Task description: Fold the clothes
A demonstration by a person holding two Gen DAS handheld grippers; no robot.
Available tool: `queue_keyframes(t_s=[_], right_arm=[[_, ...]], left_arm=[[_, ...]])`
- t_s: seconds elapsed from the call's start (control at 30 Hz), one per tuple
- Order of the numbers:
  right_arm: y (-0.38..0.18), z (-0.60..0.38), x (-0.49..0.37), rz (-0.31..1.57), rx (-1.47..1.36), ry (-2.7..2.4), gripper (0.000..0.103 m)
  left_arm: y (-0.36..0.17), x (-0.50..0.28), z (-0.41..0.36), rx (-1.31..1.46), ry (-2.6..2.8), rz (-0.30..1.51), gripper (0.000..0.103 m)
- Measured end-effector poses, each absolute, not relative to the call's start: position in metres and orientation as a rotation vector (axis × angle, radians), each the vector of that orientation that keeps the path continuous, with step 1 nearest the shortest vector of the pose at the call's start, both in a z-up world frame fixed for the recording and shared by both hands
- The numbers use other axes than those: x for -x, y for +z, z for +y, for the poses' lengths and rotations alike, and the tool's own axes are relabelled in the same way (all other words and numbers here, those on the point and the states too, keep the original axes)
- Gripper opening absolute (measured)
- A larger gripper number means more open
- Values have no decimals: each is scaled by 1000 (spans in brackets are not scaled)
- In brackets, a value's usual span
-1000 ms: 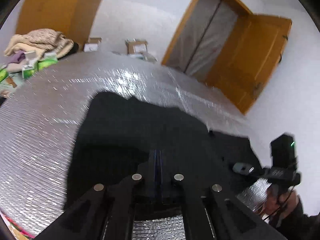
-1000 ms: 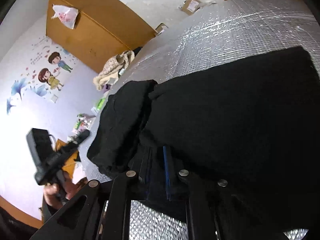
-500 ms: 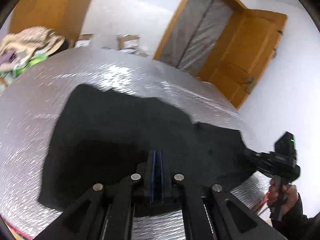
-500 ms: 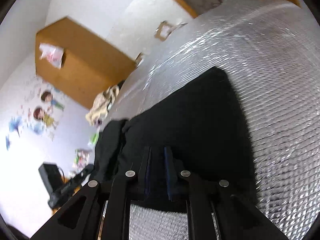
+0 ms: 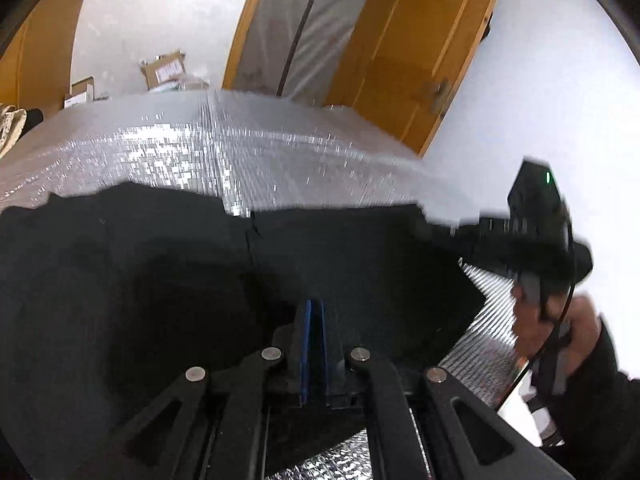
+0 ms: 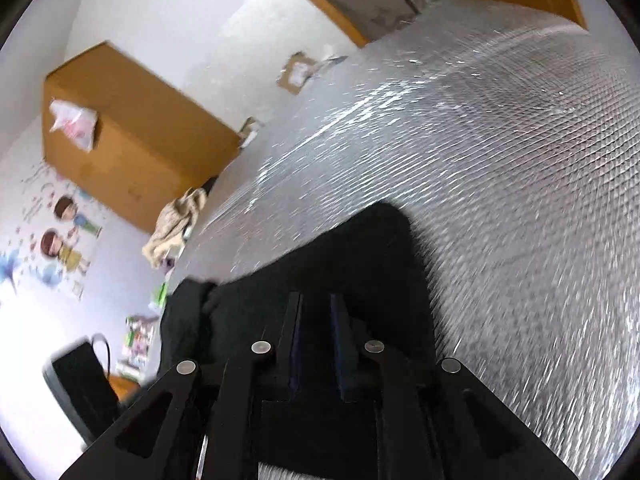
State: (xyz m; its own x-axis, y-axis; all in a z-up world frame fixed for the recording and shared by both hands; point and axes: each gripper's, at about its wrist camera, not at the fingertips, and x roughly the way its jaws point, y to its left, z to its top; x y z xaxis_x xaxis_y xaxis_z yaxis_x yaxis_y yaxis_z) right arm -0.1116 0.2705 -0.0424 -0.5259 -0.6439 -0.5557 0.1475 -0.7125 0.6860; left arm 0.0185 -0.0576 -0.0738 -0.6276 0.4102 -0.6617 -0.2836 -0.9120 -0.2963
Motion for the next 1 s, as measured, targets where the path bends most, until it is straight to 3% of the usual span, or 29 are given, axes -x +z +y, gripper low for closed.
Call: queue_keyframes(t_s=[0.13, 0.5, 0.63, 0.77, 1.0], right_arm=[[-48, 280, 128, -882, -1170, -2262, 12], [-59, 308, 124, -1071, -1107, -2276, 5], [-51, 321, 111, -1058, -1101, -2329, 11], [-52, 334, 91, -1070, -1130, -2307, 24], [-53, 336, 48, -936, -1190, -2272, 25]], left_arm=[[-82, -22, -49, 1117, 2532, -155, 4], [-89, -25, -55, 1095, 2533, -168, 5], [-91, -23, -53, 1078, 2536, -165, 4], [-91, -24, -53, 1063, 2544, -160, 5], [-91, -24, -53, 1048, 2553, -158, 4]])
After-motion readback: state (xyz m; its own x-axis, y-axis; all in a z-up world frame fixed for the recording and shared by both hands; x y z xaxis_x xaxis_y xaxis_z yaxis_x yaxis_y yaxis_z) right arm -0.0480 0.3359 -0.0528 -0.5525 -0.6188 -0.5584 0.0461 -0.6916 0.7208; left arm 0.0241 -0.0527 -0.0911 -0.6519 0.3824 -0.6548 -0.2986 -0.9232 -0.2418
